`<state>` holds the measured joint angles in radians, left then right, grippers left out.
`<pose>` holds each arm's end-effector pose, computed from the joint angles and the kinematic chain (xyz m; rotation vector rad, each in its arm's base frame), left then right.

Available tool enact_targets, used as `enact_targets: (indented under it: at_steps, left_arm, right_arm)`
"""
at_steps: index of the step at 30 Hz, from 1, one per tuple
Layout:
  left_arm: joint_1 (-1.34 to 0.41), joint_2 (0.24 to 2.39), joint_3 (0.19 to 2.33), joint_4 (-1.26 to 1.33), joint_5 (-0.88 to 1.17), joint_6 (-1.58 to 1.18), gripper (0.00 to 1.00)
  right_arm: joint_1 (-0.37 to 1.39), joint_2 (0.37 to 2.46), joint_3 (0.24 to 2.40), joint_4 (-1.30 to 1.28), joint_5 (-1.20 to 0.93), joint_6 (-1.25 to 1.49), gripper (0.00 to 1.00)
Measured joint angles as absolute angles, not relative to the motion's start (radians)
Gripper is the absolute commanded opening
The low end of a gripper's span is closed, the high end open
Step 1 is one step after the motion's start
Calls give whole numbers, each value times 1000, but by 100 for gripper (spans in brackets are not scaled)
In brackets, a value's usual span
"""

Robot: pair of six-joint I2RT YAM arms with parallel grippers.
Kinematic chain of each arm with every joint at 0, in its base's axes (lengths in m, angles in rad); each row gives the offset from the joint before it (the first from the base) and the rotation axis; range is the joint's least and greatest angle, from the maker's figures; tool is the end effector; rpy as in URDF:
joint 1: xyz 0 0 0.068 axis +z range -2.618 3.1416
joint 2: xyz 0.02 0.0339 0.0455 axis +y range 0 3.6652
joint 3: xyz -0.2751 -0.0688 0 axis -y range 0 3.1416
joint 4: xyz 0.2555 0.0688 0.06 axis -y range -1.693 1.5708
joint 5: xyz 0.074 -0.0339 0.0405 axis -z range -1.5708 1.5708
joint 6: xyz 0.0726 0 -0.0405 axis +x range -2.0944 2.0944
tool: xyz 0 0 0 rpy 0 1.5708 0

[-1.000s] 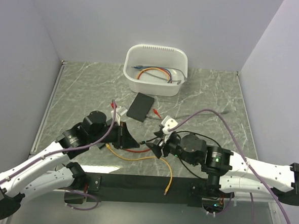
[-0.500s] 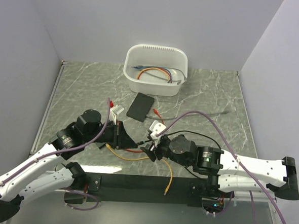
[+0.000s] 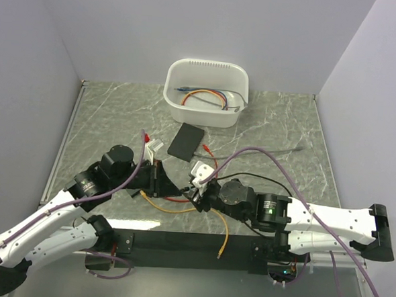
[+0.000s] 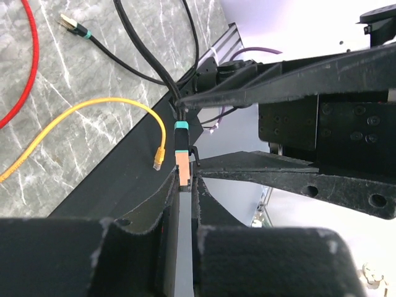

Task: Insert the plug into the switch port

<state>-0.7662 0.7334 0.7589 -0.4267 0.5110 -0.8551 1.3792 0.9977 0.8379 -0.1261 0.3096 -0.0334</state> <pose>0.1166 -0.1614 0.3105 0.2870 2.2518 -1.4758 0.0731 0.2608 0.3229 -1.0534 1.5732 0.6476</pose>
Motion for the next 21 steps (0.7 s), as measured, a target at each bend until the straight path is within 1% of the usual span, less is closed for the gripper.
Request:
enact_targets:
  at_steps: [2,3,5,6,12,15,17,20,21]
  left_arm:
    - [-765,730,759,-431,507,-855,4]
    - [-764,728,759,-433,506,-855,4]
    - [-761,726,758,-435,498,-855,4]
    - [-760,725,757,-438,495,-855,4]
    - [-756,709,757,-453,475,-855,4]
    - [-756,702,757,-459,472,-855,4]
    - [-756,702,757,-463,470,-855,4]
    - [-756,702,757,-467,467,-855,4]
    - [-756,701,757,-469,466,-855,4]
  right_arm:
    - [1383,1007,839,-120,311,-39,47]
    - [1383,1012,840,-117,310,-41,44]
    - [1384,1021,840,-109,310,-44,42]
    - [1384,1024,840,-105,310,-44,37]
    - [1385,1032,840,-111,305,-54,24]
    - [1385,1036,840,-108,301,-54,18]
    - [1385,1038,840,-108,297,-54,16]
    - [1385,1041,840,-108,293,-53,10]
    - [1385,1042,840,-109,290,-53,8]
